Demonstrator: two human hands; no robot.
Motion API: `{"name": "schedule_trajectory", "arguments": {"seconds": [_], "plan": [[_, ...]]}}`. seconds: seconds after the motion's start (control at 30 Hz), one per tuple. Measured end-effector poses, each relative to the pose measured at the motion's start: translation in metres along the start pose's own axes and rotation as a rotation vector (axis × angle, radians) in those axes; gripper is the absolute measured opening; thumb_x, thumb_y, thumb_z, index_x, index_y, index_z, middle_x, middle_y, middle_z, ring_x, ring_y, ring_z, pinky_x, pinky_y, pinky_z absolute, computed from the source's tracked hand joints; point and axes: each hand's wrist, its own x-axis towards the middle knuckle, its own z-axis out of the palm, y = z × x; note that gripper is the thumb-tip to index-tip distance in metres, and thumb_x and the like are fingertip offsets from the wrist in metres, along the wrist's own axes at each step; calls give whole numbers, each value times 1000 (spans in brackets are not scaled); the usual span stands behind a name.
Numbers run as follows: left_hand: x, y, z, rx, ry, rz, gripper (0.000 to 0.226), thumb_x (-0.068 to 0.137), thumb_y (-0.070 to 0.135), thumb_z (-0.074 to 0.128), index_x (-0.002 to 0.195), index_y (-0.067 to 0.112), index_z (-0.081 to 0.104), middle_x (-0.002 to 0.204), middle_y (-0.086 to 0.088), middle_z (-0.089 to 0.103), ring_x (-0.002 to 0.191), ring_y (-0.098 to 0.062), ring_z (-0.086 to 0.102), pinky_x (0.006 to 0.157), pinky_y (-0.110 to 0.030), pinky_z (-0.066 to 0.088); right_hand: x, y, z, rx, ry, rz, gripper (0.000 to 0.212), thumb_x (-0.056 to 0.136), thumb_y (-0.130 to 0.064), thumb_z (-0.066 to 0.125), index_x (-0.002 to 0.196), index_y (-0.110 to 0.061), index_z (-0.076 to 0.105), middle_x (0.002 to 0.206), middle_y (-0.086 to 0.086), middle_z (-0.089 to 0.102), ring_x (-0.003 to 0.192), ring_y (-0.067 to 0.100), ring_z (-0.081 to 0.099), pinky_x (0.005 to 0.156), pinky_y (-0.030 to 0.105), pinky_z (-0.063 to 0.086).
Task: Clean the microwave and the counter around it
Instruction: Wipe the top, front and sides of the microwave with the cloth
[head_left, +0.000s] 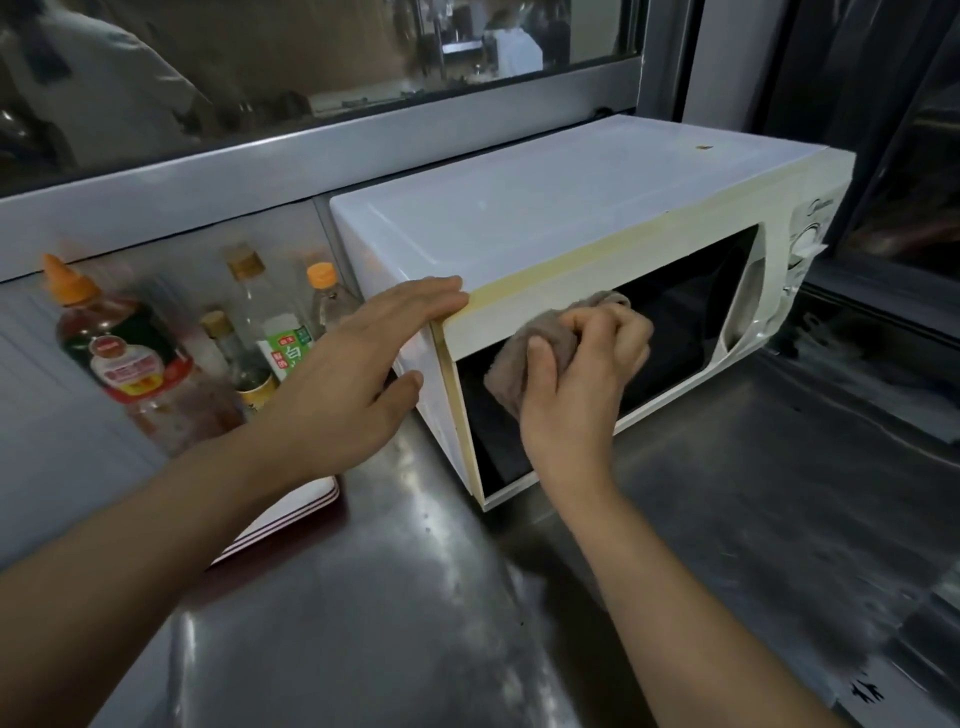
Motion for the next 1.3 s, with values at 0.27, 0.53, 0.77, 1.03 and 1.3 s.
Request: {"name": "schedule_trajectory", "arguments": {"seconds": [0.27,0.53,0.77,1.03,1.3], "plan": [[-5,-3,4,25,-15,14,67,79,7,46,144,17,33,153,4,29,143,-11,21,117,-45,22,-76,56,0,-121,-223,59,23,79,5,64,100,3,52,122,20,37,116,33,36,94,-4,17],[-4,-3,-6,47,-39,4,73,79,-9,51,144,19,34,153,4,30,143,-10,22,117,-31,19,-28,-12,4,16,-97,-11,15,79,-8,60,93,-8,52,115,5,35,109,20,35,96,18,31],[-5,-12,-3,22,-50,-7,80,77,-14,49,145,24,32,153,10,27,142,-3,20,113,-11,15,-81,31,7,-92,-212,-2,20,80,3,63,97,3,54,120,18,37,112,23,35,94,40,43],[-4,-10,-8,36,-69,-29,83,76,-15,49,145,27,32,153,12,27,142,-4,21,114,-22,21,-58,0,6,10,-148,-63,16,79,-6,65,90,-2,55,111,4,36,107,21,39,94,27,40],[-2,-11,-10,40,-44,-9,83,74,-17,46,143,29,34,151,13,29,141,-4,23,113,-26,26,-48,-22,27,-43,14,-156,22,71,-13,62,86,-1,52,110,16,43,103,24,38,91,20,34]]}}
